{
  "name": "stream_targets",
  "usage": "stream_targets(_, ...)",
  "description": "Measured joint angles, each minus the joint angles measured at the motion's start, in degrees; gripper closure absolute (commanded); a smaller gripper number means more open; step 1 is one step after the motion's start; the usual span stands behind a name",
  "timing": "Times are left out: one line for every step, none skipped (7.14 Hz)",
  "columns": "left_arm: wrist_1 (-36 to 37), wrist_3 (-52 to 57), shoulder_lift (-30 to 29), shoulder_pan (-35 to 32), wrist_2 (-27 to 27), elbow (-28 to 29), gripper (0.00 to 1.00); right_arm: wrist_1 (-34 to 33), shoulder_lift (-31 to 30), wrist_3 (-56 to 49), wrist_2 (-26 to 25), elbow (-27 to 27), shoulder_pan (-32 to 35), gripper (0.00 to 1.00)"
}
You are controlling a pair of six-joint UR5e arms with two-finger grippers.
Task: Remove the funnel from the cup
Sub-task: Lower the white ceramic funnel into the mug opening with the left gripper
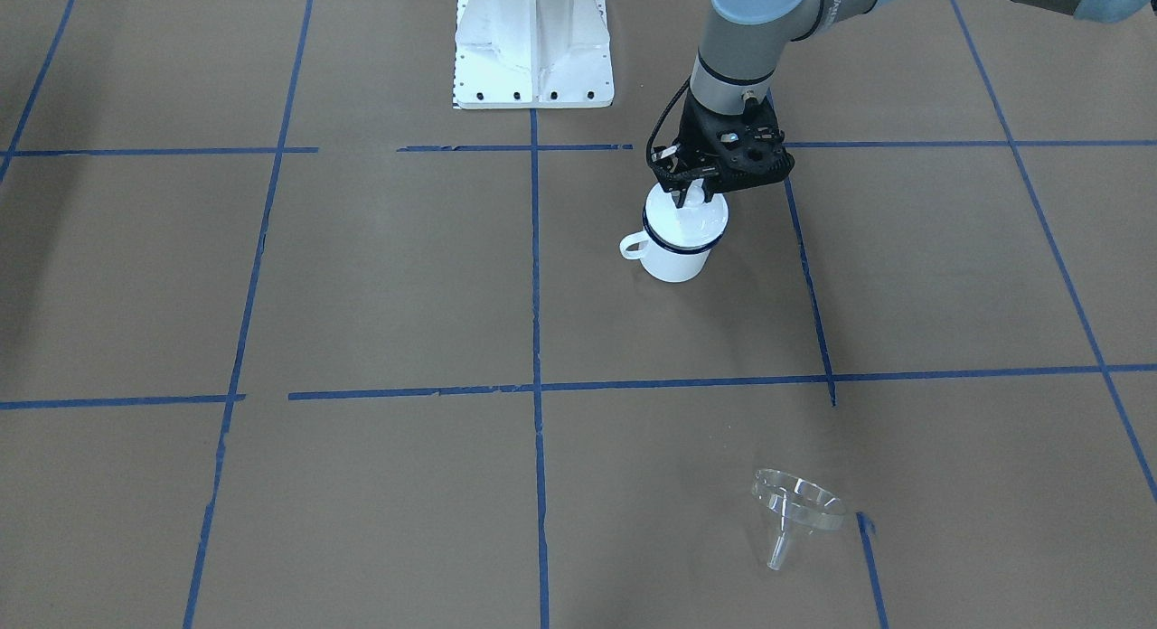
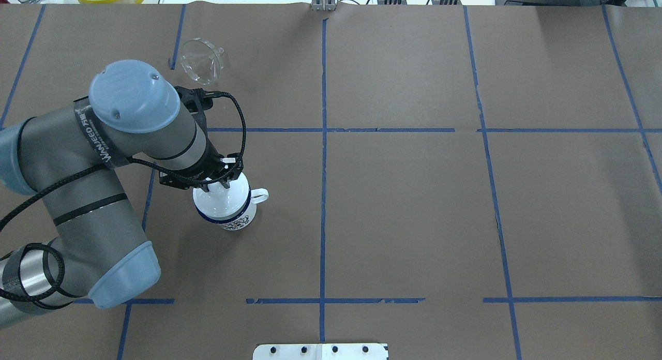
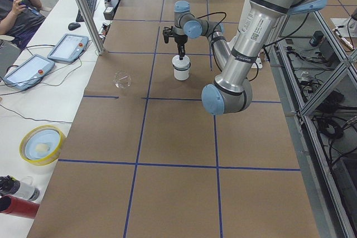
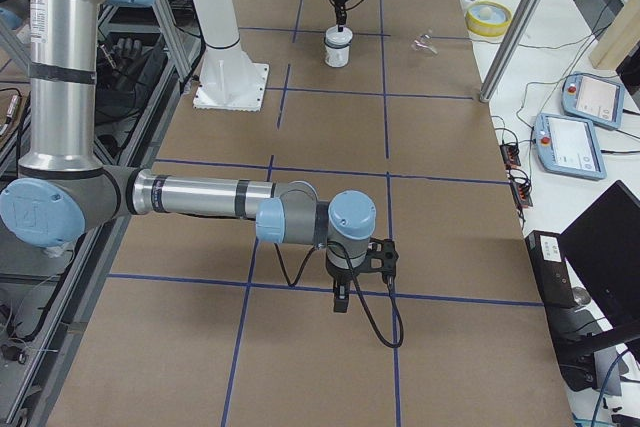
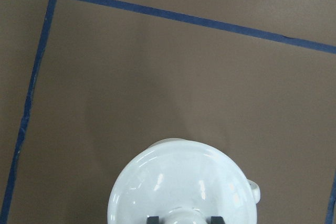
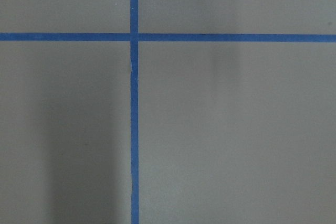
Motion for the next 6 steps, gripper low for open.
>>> stream_targets(-0.03, -0.25, 0.05, 0.62, 0.03, 0.02, 1.00, 0.00, 0.00, 0.00, 0.00, 0.01, 0.00, 0.00)
stream_targets(-0.03, -0.40, 0.08, 1.00, 0.04, 0.01, 1.00, 0.00, 0.00, 0.00, 0.00, 0.04, 0.00, 0.00)
stream_targets(-0.04, -0.45, 0.09, 1.20, 0.07, 0.04, 1.00, 0.00, 0.00, 0.00, 0.00, 0.05, 0.00, 0.00)
stream_targets(-0.05, -0.44, 0.15, 1.23, 0.11, 0.07, 1.00, 0.00, 0.00, 0.00, 0.00, 0.05, 0.00, 0.00)
stream_targets(-0.05, -0.35, 0.23, 1.25, 0.13, 0.10, 1.00, 0.00, 0.00, 0.00, 0.00, 0.05, 0.00, 0.00)
stream_targets(-0.06, -0.21, 0.31, 1.26, 0.14, 0.14, 1.00, 0.00, 0.00, 0.00, 0.00, 0.05, 0.00, 0.00)
